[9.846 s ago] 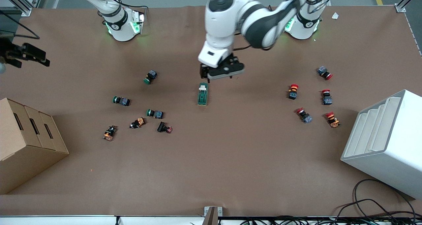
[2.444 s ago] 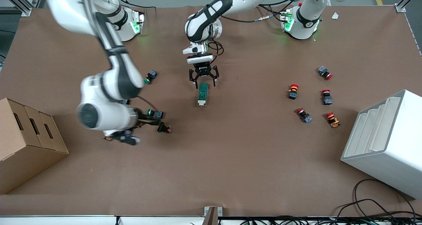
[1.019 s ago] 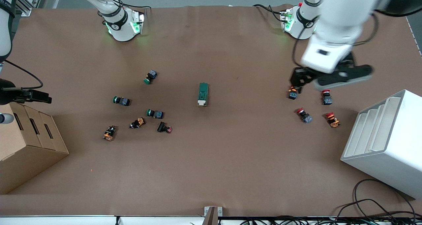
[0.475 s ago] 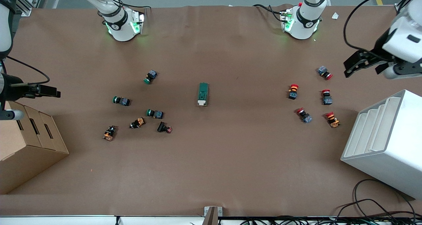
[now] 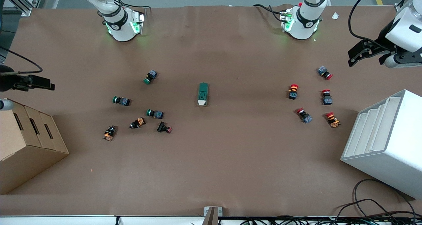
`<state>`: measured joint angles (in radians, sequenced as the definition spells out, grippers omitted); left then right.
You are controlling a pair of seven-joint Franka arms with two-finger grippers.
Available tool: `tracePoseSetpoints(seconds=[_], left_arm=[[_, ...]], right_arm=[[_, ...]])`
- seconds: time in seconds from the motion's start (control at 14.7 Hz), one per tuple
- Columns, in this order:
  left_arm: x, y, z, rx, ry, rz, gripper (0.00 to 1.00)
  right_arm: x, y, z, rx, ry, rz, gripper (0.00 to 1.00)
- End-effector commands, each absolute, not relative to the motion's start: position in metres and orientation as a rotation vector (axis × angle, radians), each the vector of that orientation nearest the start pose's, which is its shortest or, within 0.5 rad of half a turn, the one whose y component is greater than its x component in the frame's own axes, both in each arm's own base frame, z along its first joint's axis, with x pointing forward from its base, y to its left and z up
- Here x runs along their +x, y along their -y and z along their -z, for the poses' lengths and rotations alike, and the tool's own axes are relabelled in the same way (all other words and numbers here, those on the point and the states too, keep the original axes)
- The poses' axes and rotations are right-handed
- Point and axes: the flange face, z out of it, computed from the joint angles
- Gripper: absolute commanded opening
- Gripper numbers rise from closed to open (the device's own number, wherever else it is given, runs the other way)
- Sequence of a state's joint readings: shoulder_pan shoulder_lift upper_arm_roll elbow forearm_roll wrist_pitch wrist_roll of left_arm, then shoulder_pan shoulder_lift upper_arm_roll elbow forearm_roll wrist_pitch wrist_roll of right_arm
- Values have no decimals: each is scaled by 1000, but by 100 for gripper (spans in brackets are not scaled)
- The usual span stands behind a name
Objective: Close load switch with both arms
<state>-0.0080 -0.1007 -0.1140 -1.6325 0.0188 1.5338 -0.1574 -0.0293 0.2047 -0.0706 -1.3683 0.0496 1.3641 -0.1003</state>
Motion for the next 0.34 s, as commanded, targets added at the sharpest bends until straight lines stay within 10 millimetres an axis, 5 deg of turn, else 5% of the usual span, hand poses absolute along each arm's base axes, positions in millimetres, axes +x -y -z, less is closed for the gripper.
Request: tracePoseSetpoints(seconds=[0.0, 0.27], left_arm=[[510, 62, -650, -3124, 4, 29, 100], [513, 60, -651, -3124, -8, 28, 100]], right_arm=[[565, 43, -600, -3096, 12, -285, 100], [525, 41, -609, -3101, 11, -235, 100]])
